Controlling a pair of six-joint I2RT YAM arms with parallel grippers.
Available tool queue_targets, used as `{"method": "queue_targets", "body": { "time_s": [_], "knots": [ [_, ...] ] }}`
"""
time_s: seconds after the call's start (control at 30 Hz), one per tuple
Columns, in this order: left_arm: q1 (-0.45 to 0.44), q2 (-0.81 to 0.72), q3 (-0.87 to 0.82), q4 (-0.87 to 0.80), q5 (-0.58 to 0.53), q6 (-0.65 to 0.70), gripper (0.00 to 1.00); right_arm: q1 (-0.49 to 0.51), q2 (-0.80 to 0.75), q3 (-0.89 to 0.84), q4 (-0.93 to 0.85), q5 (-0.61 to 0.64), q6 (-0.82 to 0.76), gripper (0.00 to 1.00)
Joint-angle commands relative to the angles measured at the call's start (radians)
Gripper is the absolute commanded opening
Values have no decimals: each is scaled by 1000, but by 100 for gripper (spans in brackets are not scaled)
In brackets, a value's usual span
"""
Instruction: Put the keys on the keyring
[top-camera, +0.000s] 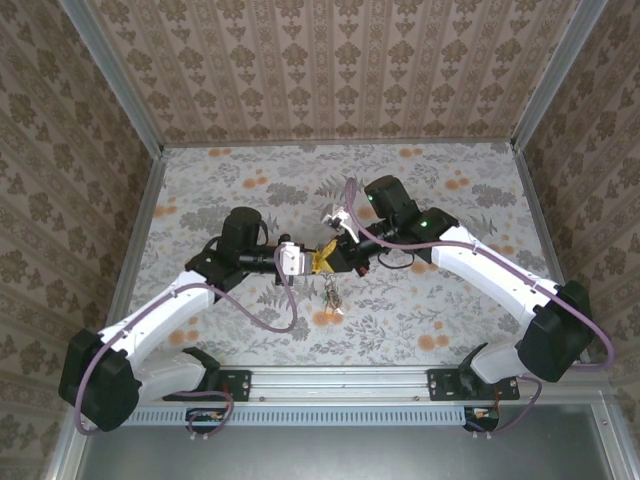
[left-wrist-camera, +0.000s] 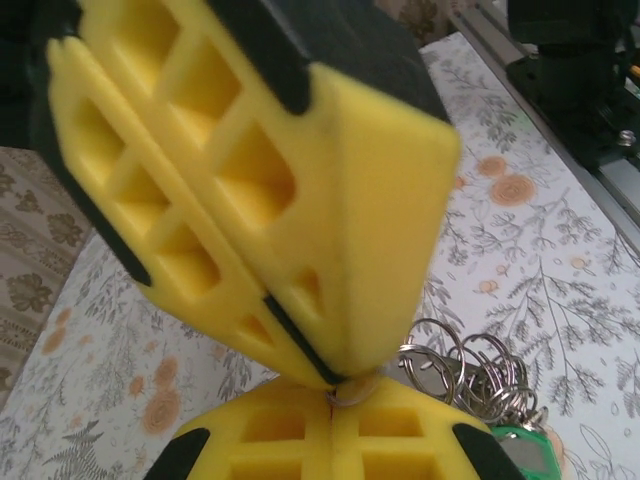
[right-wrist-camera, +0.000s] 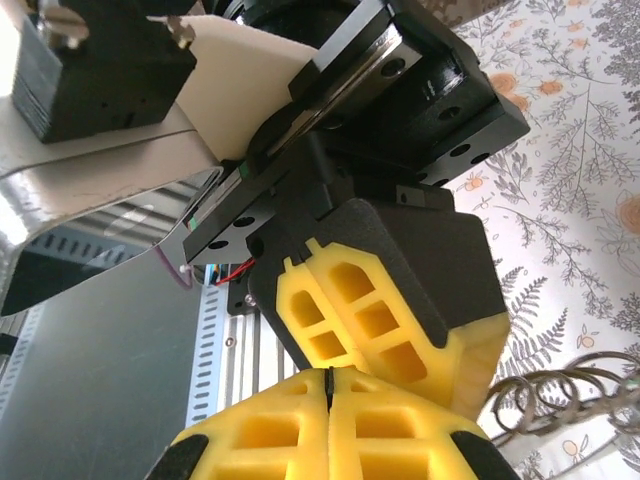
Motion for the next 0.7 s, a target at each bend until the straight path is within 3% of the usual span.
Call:
{"method": "queue_targets", "body": {
  "time_s": [0.0,0.17,0.43,0.6,0.67],
  "knots": [
    [-3,-13,-21,156,-29,-102,0,23,-4,-18,62,-13,59,0],
    [-3,-13,-33,218,-30,-129,0,4,-22,-10,26,40,43,14],
    [-3,-22,-78,322,-33,-177,0,-72,-160,-25,37,30,-23,25],
    [-3,-24,-103,406,-34,-224,0,-144,-255,-82,109,154,-59,30],
    [-3,-25,-104,427,-26,-237,0,-149,-262,-89,78,226,-178,32]
  ]
}}
